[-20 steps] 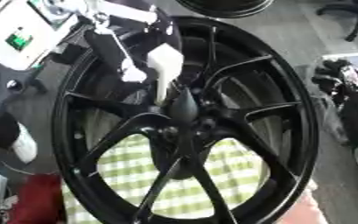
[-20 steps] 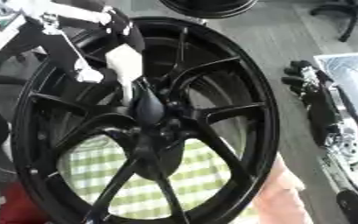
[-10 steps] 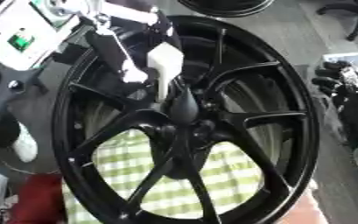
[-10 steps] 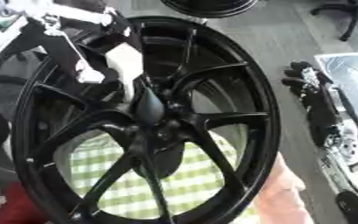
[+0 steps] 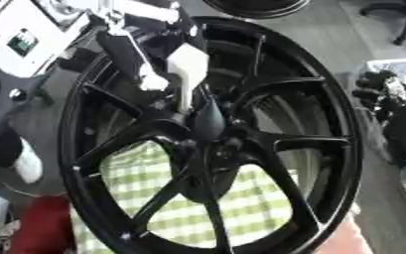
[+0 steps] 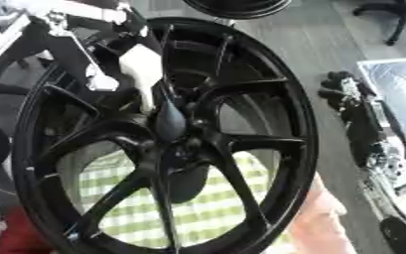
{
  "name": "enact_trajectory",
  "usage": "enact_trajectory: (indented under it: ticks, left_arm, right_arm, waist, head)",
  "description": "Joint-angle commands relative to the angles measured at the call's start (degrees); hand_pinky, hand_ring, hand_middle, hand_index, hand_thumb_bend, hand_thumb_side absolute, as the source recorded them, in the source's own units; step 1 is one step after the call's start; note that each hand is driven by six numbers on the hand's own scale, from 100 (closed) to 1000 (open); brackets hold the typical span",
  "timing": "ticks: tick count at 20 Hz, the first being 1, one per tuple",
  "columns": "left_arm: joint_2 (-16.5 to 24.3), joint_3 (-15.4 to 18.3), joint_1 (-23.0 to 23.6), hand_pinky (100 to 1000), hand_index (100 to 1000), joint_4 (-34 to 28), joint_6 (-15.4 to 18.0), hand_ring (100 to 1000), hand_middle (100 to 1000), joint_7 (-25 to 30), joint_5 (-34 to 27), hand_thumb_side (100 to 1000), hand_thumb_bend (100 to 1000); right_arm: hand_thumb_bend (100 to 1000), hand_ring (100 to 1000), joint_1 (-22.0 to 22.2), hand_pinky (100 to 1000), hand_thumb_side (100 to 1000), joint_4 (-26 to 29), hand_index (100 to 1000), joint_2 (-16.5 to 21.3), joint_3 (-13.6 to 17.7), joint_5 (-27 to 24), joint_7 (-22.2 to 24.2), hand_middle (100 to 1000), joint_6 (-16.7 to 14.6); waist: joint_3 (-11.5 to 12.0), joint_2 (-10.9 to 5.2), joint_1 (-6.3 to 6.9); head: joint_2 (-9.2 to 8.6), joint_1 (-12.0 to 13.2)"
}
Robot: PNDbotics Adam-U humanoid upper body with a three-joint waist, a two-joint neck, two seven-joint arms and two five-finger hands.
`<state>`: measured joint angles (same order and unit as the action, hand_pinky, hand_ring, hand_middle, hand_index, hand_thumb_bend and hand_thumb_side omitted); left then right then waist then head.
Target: Pull the pin out of the wheel hub.
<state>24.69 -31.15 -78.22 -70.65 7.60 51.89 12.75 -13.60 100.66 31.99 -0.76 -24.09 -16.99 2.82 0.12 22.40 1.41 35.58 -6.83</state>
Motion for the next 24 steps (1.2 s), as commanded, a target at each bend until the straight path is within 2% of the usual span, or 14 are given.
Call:
enact_trajectory:
  ticks: [1, 8, 12, 18, 24]
  left_arm:
    - [1.54, 2.18, -1.85, 637, 389, -1.06, 0.11, 612, 426, -0.39, -0.65, 100, 100]
    - [2.90, 4.02, -2.51, 625, 355, -1.38, -0.68, 599, 405, -2.24, -1.63, 100, 100]
    - [5.54, 6.17, -2.52, 619, 358, -2.45, -1.55, 597, 404, -4.91, -3.64, 100, 100]
    - [12.80, 10.78, -0.13, 619, 375, -4.72, -3.74, 597, 407, -9.70, -7.11, 100, 100]
    - [21.88, 16.12, 7.80, 619, 392, -5.87, -5.38, 597, 416, -15.25, -5.48, 100, 100]
  right_arm:
    - [100, 804, -0.26, 949, 761, 0.49, 815, 0.97, 0.37, 0.12, 0.19, 751, -0.14]
    - [100, 805, -0.11, 950, 758, 0.75, 816, 1.20, 0.53, -0.02, 0.22, 751, -0.22]
    - [100, 805, 0.45, 950, 757, 0.65, 816, 1.32, 0.64, -0.01, 0.15, 752, -0.19]
    - [100, 805, 2.51, 950, 753, 0.47, 816, 1.95, 1.69, 0.20, -0.58, 752, -0.52]
    - [100, 805, 4.84, 950, 743, 0.69, 816, 2.83, 3.85, 0.21, -2.42, 752, -1.39]
  waist:
    - [0.06, -1.34, -0.20]
    - [0.36, -1.78, -0.31]
    - [0.95, -2.37, -0.40]
    - [3.41, -3.78, -0.42]
    - [7.38, -4.82, -0.81]
  head:
    - [-0.36, 0.00]
    - [-0.05, -0.19]
    - [0.53, -0.49]
    - [1.68, -2.57]
    - [2.33, -5.87]
